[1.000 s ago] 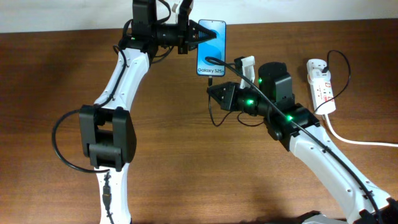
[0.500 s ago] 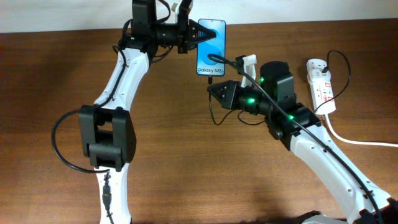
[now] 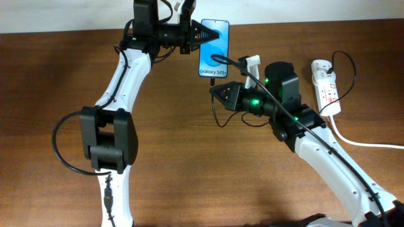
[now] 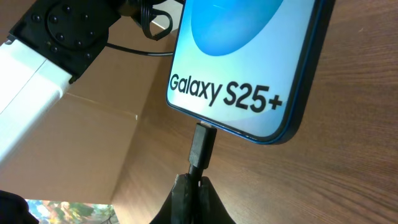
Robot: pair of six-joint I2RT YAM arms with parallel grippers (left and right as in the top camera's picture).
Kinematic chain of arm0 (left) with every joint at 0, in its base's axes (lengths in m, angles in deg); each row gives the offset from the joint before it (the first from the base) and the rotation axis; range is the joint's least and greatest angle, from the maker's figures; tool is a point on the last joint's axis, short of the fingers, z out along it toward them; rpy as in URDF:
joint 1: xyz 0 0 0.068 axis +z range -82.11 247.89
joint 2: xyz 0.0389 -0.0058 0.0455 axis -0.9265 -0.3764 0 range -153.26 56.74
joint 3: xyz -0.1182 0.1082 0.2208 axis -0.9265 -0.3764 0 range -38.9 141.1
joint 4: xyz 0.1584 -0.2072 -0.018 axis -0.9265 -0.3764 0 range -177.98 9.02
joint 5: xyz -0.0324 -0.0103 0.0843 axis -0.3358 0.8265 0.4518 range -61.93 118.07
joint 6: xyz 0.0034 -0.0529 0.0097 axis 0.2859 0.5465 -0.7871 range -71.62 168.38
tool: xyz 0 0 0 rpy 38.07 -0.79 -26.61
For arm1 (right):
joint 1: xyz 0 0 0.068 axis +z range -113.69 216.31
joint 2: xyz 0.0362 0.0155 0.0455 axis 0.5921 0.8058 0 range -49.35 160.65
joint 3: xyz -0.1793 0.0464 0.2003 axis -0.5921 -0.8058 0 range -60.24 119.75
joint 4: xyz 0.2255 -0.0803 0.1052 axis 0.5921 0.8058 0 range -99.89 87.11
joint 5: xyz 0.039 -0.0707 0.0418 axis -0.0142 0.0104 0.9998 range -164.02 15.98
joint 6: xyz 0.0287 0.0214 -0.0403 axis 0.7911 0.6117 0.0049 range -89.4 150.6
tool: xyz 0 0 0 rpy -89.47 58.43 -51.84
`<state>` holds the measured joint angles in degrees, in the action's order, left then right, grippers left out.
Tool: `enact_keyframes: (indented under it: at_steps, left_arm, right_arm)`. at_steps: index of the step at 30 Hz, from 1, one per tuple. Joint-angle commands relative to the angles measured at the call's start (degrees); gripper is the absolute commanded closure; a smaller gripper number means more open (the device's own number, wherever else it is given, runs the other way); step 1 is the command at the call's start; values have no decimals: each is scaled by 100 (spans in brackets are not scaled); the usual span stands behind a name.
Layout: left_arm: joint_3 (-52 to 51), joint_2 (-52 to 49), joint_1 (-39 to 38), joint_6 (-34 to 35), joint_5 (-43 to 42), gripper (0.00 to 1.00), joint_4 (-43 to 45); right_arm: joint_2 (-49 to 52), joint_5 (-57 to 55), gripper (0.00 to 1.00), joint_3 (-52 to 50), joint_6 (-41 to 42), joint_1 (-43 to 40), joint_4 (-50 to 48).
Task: Plug charger to phone and switch on socket
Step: 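Push the USB-C plug up into the phone's port with the right gripper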
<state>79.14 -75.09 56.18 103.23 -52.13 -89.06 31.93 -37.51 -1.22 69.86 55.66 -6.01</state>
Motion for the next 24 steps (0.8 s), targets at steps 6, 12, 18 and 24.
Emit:
enact_keyframes:
  at_steps: [6,12,18,24]
  left_arm:
    - [61,26,-96,-304,-750,100,-125]
    - [61,26,-138,-304,-881,100,-184]
    - [61,26,-125,-304,-833,100,-181]
    - [61,26,-120,-302,-654,100,-181]
  right_arm:
    - [-107,-417,96,142,-22,-144,-269]
    - [-107,-514,96,142,-22,-144,-273]
    - [-107,-476,96,142,-22,-142,-260]
    - [-107,-310,83,142,-24,-138,236]
